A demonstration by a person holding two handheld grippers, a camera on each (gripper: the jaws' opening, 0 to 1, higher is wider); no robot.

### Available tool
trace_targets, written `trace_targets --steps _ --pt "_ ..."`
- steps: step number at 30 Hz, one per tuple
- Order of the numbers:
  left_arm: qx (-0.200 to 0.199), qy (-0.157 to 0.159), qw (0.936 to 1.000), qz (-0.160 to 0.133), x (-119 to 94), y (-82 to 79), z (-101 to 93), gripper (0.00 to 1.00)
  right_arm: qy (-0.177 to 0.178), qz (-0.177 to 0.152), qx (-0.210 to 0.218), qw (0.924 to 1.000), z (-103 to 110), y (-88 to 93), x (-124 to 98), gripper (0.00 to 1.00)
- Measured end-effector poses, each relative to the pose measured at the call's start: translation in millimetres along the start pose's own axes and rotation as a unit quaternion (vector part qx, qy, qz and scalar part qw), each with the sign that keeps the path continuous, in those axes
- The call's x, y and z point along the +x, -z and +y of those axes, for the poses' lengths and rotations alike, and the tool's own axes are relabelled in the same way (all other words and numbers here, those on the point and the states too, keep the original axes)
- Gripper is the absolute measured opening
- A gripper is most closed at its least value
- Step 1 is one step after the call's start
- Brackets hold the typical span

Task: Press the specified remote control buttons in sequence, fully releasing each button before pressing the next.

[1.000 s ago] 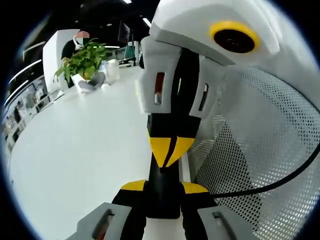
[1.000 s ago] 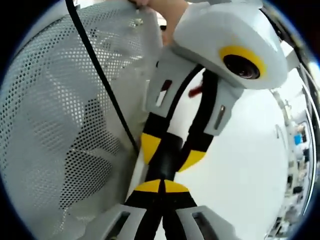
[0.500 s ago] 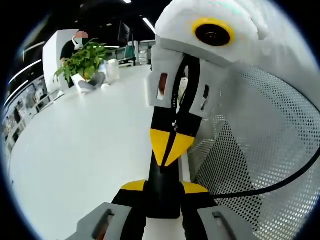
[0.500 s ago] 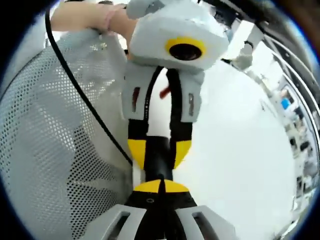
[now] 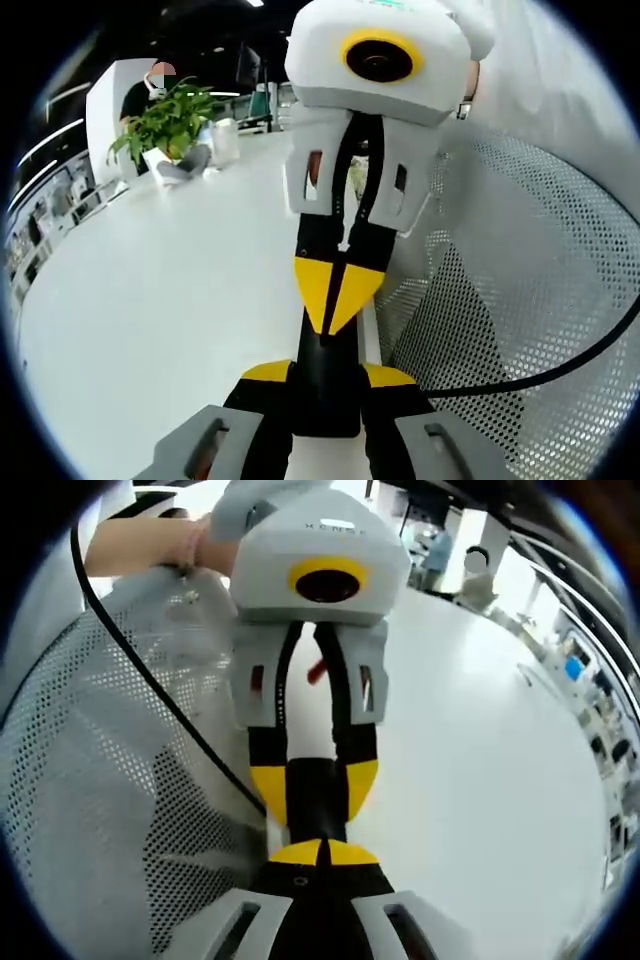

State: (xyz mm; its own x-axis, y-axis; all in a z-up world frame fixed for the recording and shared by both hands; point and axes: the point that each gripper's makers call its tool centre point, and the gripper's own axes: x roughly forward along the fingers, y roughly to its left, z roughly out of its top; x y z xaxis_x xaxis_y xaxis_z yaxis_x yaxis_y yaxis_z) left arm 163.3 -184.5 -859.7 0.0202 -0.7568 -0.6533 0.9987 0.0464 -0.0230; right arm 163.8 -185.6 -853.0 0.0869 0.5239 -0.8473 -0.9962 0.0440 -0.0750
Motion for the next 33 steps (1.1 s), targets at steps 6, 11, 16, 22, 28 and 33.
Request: trace_targets --steps 6,11,16,22,28,33 --pt "0.000 0.001 1.0000 0.000 0.0 0.1 0.3 0.25 -0.015 0.021 -0.044 0.9987 0.8 -2.5 2.4 0.00" --pt "0.000 0.001 1.0000 0.001 0.1 0.0 0.7 0.25 -0.026 0.035 -0.058 0.9974 0.4 -3.4 3.3 0.00" --pt "0.000 0.001 1.0000 0.001 0.2 0.0 1.3 0.25 -0.031 0.046 -0.085 0.9948 1.2 -2.2 4.0 0.00" --pt "-0.002 0.002 1.0000 -0.001 0.3 0.0 1.5 0.25 -0.051 0.076 -0.141 0.9857 1.6 -1.2 4.6 0.00" --pt "0.001 0.002 1.0000 0.001 0.6 0.0 1.6 0.25 -0.057 0.114 -0.181 0.9752 2.9 -1.4 6.7 0.00" --pt "0.004 0.003 1.0000 0.006 0.8 0.2 0.9 0.25 -0.067 0.122 -0.183 0.9732 1.6 -0.6 5.8 0.00"
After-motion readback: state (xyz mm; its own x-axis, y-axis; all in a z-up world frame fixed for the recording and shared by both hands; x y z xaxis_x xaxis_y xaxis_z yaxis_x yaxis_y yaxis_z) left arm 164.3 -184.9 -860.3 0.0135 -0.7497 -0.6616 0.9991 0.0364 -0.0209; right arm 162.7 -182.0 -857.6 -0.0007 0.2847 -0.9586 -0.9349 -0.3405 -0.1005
